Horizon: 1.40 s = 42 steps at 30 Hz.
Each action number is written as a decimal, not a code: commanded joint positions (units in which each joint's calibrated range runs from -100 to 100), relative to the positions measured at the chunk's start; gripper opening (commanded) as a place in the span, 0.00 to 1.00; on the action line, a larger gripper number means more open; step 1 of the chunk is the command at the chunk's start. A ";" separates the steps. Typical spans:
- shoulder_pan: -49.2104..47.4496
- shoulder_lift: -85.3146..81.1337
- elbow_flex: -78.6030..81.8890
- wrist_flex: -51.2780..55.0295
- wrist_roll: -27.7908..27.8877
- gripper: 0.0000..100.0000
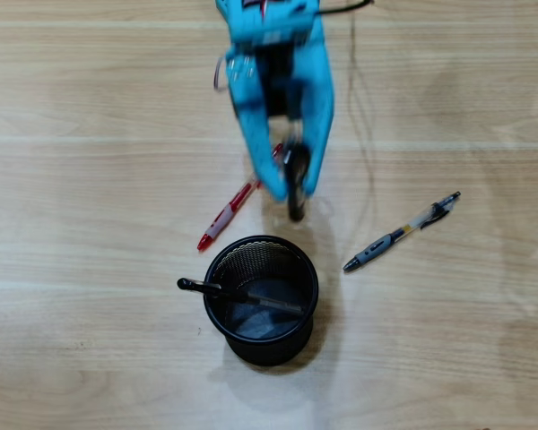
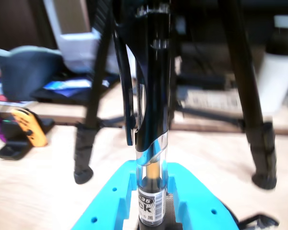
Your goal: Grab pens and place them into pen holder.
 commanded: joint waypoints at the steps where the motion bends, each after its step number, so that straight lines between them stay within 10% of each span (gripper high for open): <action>1: 2.40 6.11 -3.79 -6.18 -2.37 0.02; 26: 2.85 25.43 -23.26 -10.83 -3.69 0.17; 42: -6.86 2.75 3.69 -9.11 3.67 0.03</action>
